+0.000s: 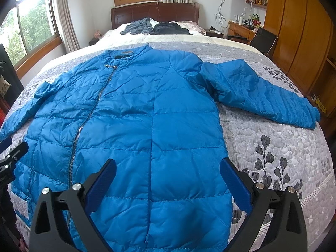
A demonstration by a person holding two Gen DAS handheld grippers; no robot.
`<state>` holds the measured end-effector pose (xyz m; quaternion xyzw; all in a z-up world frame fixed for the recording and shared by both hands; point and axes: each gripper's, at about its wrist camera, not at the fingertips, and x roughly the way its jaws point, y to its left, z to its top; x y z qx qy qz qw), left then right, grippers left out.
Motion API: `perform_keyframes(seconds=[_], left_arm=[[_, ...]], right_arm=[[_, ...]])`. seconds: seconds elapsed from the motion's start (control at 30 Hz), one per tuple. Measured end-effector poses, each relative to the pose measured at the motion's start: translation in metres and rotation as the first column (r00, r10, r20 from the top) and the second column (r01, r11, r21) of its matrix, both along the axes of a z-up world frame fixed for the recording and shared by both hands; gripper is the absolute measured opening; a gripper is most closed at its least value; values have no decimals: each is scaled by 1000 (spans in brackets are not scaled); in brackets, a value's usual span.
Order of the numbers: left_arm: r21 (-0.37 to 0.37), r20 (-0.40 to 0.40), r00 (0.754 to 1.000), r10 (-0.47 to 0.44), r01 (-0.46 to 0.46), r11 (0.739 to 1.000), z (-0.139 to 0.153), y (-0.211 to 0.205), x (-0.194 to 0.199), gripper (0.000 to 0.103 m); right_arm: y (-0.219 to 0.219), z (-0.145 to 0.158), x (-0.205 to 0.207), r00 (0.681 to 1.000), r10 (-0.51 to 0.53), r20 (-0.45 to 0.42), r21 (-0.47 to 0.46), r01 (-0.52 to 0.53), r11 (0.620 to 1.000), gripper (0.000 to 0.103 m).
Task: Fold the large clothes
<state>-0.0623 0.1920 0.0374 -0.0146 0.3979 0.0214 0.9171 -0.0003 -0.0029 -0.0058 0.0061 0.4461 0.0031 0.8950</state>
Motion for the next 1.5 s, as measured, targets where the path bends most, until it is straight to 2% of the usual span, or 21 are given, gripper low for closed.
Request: perform_keyframes(seconds=[0.87,1.03,1.1,1.23,1.33,1.43,1.5], left_arm=[[24,11,1000,-3,3,1000,4,-7,-1,100],[14,-6,998,-58,58,998,3,-21,13,100],[9,-34,996,-84,84,996,4,-29,26,100],[14,-31,993,-112,113,994,11,-53,58,100],[-20,-12,994,-112,112,994,18,-69,86,100],[-64,14,993,-114,115,991,23,-84,110,100],[-74,28,993,-118,120,990,24,-97,122,100]], right_arm=[[0,4,1,1000,2,3,6,-2,1000,99],[-14,5,3,1000,19,16,62,-20,998,99],[-32,4,8,1000,-6,4,77,6,997,99],[-112,5,26,989,-139,-42,143,143,979,99],[-184,5,42,957,-282,-76,138,290,947,99],[-260,-2,59,915,-382,-129,174,400,900,99],[-307,-11,70,880,-439,-183,215,471,856,99]])
